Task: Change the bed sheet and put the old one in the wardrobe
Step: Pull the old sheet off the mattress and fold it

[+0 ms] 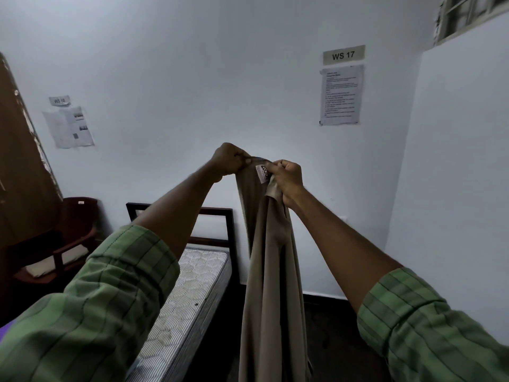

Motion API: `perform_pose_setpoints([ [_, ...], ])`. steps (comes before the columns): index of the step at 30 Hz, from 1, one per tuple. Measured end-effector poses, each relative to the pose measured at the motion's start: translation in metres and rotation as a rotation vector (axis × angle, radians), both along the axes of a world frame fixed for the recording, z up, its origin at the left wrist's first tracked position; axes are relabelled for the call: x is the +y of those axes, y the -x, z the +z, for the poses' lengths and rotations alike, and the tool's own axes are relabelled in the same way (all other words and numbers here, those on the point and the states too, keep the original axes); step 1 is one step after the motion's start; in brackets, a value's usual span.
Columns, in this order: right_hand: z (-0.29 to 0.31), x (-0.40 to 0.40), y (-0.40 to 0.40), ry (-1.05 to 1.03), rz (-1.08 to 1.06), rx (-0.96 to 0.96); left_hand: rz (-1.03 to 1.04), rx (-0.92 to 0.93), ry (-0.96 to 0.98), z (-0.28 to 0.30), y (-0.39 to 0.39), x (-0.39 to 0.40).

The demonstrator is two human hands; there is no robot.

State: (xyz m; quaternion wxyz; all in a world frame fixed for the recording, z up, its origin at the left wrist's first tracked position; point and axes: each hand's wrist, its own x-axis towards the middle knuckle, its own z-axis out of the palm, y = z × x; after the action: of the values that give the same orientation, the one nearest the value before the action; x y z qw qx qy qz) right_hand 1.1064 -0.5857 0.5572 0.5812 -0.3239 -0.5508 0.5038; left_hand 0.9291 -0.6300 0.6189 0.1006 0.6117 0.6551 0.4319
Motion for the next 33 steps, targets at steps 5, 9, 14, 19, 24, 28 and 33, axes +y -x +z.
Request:
perform_pose_setpoints([
  [5, 0.011, -0.005, -0.01, 0.167, 0.172, -0.173, 0.029, -0.243, -0.011, 0.006, -0.015, 0.0],
  [9, 0.013, -0.005, -0.016, 0.152, 0.385, -0.266, 0.001, -0.185, 0.139, 0.004, -0.011, -0.004],
  [14, 0.008, 0.001, -0.018, 0.277, 0.457, -0.013, -0.092, -0.235, 0.184, -0.005, -0.023, -0.007],
  [19, 0.008, 0.006, -0.011, 0.397, 0.36, 0.27, -0.185, -0.231, 0.256, -0.003, -0.029, -0.013],
  [24, 0.014, -0.003, -0.005, 0.425, 0.264, 0.434, -0.354, -0.414, 0.318, -0.006, -0.029, -0.011],
  [28, 0.013, -0.005, -0.004, 0.383, 0.198, 0.472, -0.235, -0.267, 0.261, -0.007, -0.036, -0.014],
  [33, 0.008, -0.001, -0.011, 0.228, 0.117, 0.055, -0.125, -0.184, 0.214, -0.01, -0.011, -0.007],
])
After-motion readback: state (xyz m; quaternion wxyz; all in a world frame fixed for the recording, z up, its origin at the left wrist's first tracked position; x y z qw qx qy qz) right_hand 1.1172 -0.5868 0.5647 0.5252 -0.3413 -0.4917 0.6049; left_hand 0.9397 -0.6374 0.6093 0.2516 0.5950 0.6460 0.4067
